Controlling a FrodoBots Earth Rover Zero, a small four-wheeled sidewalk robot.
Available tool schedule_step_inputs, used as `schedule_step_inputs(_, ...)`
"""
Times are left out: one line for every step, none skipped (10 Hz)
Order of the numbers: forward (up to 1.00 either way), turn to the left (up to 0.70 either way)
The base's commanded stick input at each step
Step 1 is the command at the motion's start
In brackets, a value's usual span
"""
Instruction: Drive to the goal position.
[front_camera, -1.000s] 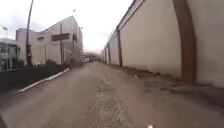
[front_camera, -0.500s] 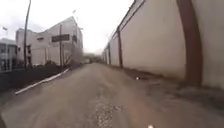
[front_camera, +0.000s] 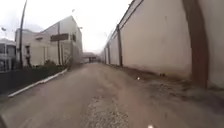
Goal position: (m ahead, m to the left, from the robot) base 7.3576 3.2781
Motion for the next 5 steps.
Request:
schedule_step_inputs(0.3, 0.0)
schedule_step_inputs(0.3, 0.0)
schedule_step_inputs(0.3, 0.0)
schedule_step_inputs(0.3, 0.0)
schedule_step_inputs(0.3, 0.0)
